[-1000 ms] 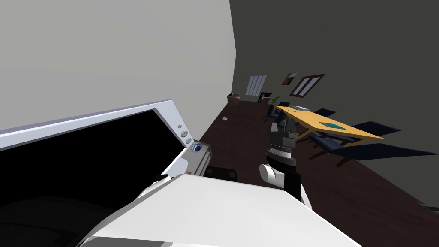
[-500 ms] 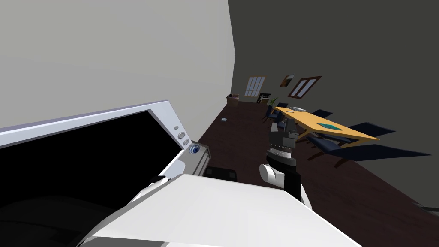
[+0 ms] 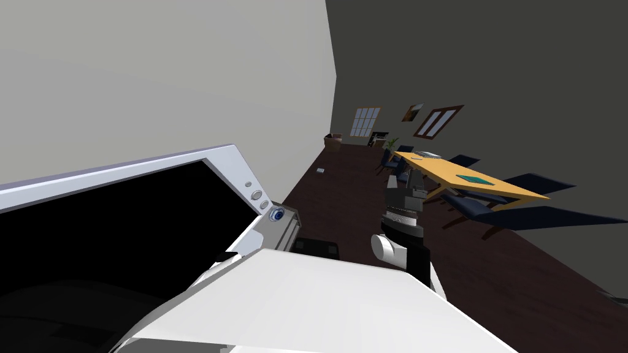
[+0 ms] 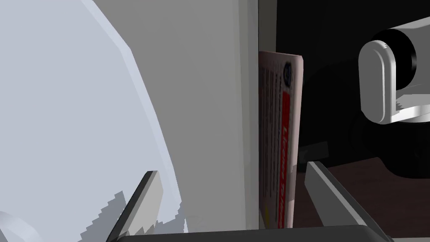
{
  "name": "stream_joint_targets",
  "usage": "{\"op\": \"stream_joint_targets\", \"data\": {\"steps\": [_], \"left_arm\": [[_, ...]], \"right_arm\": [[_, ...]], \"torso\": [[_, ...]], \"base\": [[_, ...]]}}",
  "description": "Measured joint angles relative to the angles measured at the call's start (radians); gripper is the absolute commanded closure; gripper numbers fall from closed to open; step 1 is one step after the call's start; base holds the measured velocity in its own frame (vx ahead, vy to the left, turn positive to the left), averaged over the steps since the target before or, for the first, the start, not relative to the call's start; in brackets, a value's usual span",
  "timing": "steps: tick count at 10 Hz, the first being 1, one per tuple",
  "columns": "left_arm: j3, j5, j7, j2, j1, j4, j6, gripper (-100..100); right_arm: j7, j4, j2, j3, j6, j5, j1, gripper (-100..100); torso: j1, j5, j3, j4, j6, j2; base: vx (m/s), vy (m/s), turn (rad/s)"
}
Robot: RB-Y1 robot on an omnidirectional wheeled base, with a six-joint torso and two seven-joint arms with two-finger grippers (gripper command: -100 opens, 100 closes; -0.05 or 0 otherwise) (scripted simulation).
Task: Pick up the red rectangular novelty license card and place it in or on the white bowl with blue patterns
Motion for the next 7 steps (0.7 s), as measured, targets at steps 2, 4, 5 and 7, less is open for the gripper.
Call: {"op": "stream_joint_targets", "data": {"steps": [2, 4, 5, 7], "left_arm": [[0.000, -0.016, -0.012, -0.023, -0.024, 0.042, -0.022, -100], [-0.001, -0.021, -0.019, -0.033, -0.034, 0.062, -0.034, 100], [-0.002, -0.021, -0.019, -0.035, -0.034, 0.061, -0.032, 100], [-0.001, -0.021, -0.019, -0.033, -0.034, 0.061, -0.033, 100]], "right_arm": [[0.000, 0.000, 0.000, 0.000, 0.000, 0.000, 0.000, 0], [0.000, 0.000, 0.000, 0.000, 0.000, 0.000, 0.000, 0], [0.000, 0.000, 0.000, 0.000, 0.000, 0.000, 0.000, 0], [0.000, 0.000, 0.000, 0.000, 0.000, 0.000, 0.000, 0]], "torso": [[0.002, 0.000, 0.000, 0.000, 0.000, 0.000], [0.002, 0.000, 0.000, 0.000, 0.000, 0.000], [0.003, -0.001, 0.000, 0.000, 0.000, 0.000], [0.003, 0.000, 0.000, 0.000, 0.000, -0.001]], "base": [[-0.004, 0.035, 0.006], [-0.001, 0.006, -0.001], [-0.002, -0.008, 0.002], [0.001, 0.004, 0.001]]}}
